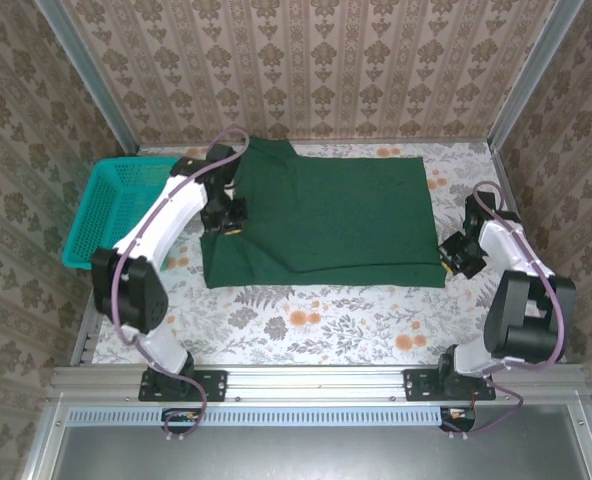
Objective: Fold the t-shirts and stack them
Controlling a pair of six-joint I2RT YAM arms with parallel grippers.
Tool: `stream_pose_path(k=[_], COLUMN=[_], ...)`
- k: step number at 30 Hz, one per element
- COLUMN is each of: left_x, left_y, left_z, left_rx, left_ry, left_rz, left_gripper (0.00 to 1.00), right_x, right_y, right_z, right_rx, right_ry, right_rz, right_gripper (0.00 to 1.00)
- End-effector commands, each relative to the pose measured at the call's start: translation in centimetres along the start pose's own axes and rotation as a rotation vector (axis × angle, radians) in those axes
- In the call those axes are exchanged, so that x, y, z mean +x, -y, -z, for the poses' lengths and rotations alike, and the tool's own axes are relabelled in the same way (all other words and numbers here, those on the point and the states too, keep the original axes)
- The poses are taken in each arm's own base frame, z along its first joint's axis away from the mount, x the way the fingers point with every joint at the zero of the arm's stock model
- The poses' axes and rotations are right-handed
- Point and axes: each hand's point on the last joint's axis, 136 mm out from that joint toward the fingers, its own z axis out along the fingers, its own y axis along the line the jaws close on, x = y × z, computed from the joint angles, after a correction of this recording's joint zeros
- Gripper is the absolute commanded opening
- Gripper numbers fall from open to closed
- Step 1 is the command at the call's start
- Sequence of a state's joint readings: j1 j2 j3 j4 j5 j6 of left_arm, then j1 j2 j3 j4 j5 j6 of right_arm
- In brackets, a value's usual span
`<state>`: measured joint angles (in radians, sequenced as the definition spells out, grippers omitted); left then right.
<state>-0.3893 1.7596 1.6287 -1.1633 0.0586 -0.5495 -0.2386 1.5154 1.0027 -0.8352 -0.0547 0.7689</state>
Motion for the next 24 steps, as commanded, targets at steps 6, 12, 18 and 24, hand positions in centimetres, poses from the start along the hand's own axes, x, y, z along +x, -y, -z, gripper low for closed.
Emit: stream_pose_path(k=[6,12,18,24], left_x=[-3.3,-4.6,-5.5,-7.0], left_y=[-0.5,-2.0,-2.7,-2.3], left_z=[-2.2,-2.7,-3.0,-3.8], left_rx=[-0.112,-0.196,-0.219,-0.213], left_ry=[-0.103,-0.095,-0.078,-0.052], left_rz=[-0.068,-0.072,-0.061,-0.043], left_gripper=[0.0,0.0,0.0,0.04], right_x=[-2.8,-3.3,-3.7,-4.5], right_y=[-2.1,-3.8,-4.8,-5.2], right_z=[-2.0,-2.5,-2.7,-3.1], right_rx=[0.038,0.026,0.038,0.064], right_ry=[-0.019,-0.03,-0.04,-0.032], right_rz=[0.036,0.06,0.092,0.11], right_gripper=[0.0,0.0,0.0,0.0])
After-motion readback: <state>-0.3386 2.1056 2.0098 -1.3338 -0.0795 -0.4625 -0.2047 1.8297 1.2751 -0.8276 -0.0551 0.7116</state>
